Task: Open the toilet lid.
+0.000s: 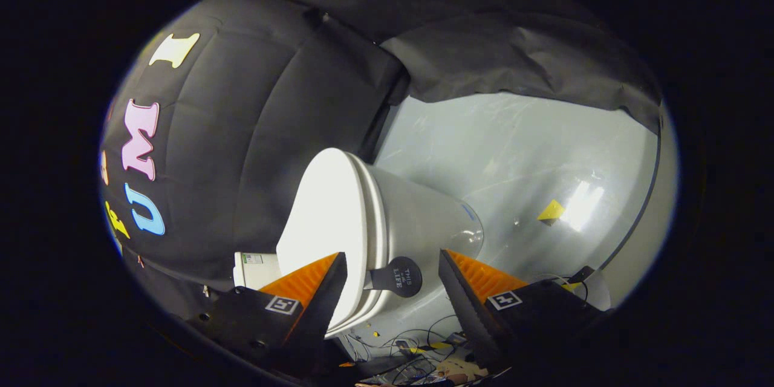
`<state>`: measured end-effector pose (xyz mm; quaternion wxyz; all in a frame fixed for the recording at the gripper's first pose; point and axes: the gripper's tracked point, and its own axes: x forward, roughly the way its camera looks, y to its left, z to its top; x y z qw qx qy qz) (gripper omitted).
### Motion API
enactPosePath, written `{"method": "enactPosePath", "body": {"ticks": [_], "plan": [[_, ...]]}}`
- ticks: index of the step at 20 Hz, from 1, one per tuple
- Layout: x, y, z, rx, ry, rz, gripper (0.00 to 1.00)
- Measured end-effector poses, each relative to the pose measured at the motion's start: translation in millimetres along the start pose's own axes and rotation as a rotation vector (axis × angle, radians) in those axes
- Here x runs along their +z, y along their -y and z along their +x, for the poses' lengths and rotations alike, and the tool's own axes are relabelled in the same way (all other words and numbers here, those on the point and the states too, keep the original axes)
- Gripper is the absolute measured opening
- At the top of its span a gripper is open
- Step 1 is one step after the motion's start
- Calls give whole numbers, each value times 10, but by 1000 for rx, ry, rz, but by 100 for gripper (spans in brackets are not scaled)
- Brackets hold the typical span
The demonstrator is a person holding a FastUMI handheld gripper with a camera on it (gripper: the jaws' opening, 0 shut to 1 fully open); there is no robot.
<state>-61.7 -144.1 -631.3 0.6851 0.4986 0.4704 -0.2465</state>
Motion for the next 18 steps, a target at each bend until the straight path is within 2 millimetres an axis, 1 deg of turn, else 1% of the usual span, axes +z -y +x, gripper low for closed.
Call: {"method": "enactPosePath", "body": {"ticks": [2,6,8,9,10,11,13,14,15,18], "plan": [[-91,28,90,-11,-30,22,97],[-297,22,236,26,-78,99,74],[-255,-36,170,66,-63,151,48],[-276,-50,190,81,-60,153,35],[-221,-26,230,90,-36,160,32],[-260,-42,169,92,-55,143,19],[-247,-112,104,110,-23,120,19],[-199,-105,143,112,-18,115,12],[-226,-104,115,108,-17,98,5],[-232,-152,135,99,-10,67,5]]}}
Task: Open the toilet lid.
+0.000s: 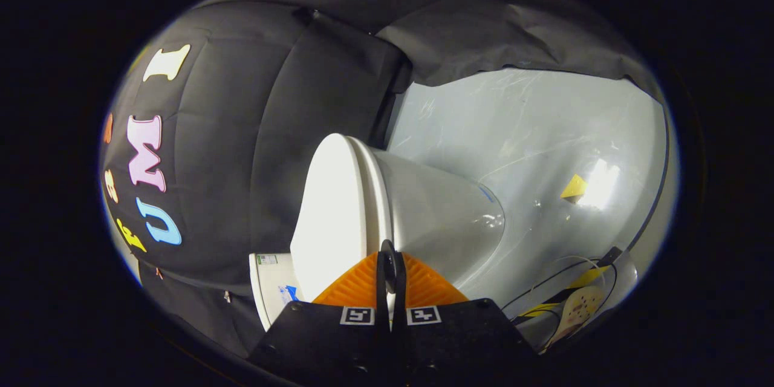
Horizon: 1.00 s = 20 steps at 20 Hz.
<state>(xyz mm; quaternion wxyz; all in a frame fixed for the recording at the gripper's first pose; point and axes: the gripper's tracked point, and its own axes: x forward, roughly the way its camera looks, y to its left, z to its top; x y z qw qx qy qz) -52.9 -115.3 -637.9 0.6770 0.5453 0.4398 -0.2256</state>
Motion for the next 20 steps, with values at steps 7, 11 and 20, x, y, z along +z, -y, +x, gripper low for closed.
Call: {"method": "enactPosePath", "body": {"ticks": [7,11,20], "plan": [[27,-216,-132,-17,51,-118,5],[50,-432,-257,-45,121,-184,5],[-7,-1804,-865,45,301,-516,5]]}}
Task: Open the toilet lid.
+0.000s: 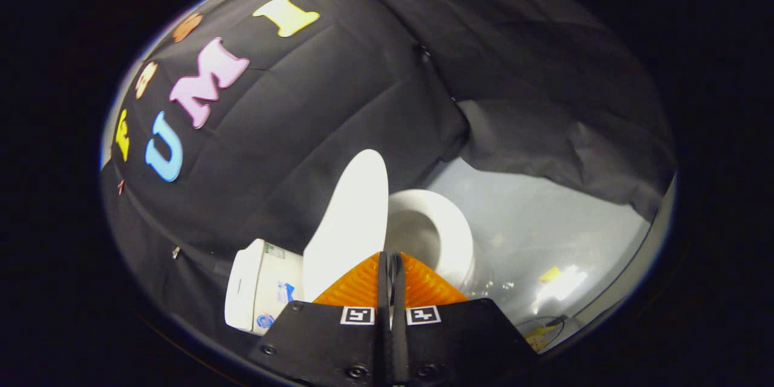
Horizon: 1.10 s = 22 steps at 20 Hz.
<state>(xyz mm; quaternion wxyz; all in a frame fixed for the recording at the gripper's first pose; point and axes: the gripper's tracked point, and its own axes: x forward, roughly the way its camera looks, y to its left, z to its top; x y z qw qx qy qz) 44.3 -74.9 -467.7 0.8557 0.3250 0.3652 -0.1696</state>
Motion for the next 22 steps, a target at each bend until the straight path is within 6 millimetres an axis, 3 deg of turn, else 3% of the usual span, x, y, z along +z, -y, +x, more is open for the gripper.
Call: {"method": "enactPosePath", "body": {"ticks": [3,5,9,13,22], "plan": [[177,-602,-118,46,65,-175,5],[143,-762,-195,5,89,-277,5],[186,-1203,-351,40,149,-278,5],[87,-1669,-445,61,193,-363,5],[-160,-2469,-632,78,238,-523,5]]}}
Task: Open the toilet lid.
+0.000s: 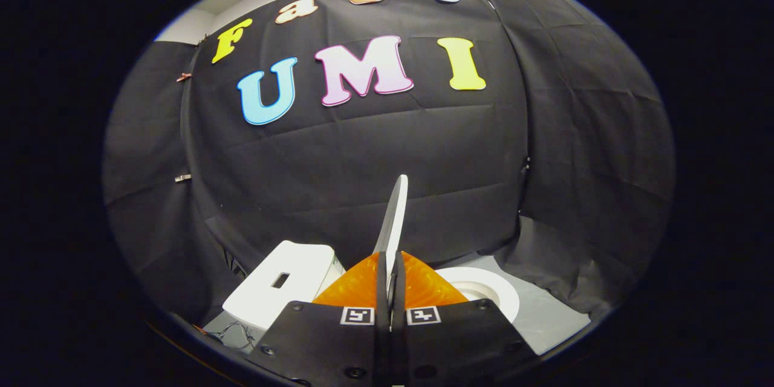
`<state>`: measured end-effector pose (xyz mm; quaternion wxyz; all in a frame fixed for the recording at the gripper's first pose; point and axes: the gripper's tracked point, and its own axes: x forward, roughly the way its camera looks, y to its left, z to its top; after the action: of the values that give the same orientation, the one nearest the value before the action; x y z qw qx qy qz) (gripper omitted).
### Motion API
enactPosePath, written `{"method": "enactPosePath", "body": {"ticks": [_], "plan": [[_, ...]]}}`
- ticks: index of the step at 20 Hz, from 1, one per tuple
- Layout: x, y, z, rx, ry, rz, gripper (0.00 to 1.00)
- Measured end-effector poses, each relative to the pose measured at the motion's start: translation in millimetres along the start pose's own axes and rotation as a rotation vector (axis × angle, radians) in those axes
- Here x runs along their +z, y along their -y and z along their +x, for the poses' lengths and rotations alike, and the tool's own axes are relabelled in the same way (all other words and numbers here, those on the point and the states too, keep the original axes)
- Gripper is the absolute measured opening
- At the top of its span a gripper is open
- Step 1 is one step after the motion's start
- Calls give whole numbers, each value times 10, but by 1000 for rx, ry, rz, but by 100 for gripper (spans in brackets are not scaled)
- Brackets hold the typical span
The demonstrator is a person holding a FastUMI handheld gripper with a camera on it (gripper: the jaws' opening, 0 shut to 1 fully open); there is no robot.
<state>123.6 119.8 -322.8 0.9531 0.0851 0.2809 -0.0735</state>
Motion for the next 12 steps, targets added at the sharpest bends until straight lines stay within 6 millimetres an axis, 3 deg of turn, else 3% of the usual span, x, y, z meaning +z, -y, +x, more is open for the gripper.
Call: {"method": "enactPosePath", "body": {"ticks": [12], "plan": [[39,-1155,-54,65,23,-173,5]]}}
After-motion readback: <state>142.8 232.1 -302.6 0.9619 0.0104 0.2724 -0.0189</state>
